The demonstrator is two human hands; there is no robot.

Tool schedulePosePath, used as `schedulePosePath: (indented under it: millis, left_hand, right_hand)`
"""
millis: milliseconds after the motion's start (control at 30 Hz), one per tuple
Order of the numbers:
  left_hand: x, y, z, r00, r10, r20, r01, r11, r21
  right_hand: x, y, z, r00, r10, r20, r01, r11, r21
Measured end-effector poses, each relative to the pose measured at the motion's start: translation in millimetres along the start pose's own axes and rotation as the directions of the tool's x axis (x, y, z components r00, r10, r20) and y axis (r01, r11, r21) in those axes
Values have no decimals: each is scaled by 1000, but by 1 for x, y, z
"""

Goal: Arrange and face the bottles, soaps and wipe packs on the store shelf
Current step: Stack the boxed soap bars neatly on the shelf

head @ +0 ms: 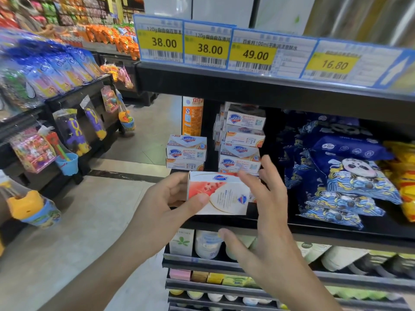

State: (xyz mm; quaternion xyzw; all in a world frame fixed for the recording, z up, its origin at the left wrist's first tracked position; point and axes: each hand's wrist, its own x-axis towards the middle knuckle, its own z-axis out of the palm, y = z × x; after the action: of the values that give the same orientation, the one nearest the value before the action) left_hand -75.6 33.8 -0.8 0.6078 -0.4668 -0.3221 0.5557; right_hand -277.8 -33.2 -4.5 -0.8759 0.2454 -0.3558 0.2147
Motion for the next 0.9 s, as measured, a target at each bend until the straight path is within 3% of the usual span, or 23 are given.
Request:
schedulePosePath:
  millis: [67,267,467,667,833,900]
  left_hand:
    - [1,0,1,1000,-6,-11,6,1000,-15]
    - [4,5,2,995,-95,-35,92,992,-87]
    - [6,6,1,983,-173,-67,171,985,-29]
    - [6,8,0,976,-215,-28,214,976,-46]
    - [18,6,-4,946,-323,-20,321,944,-75]
    - [19,-7,-15,955,-294,50,297,949,-102]
  right_hand:
    - [0,2,2,1000,-7,9,7,1000,-9]
    - [4,6,1,999,50,-1,-49,983,176]
    - [9,6,-3,990,128,51,-137,934,331]
    - [12,13,2,973,222,56,-212,781,587]
    - [11,12,-4,941,322,106,-299,642,706]
    - [11,11,-6,918,383,104,-333,600,727]
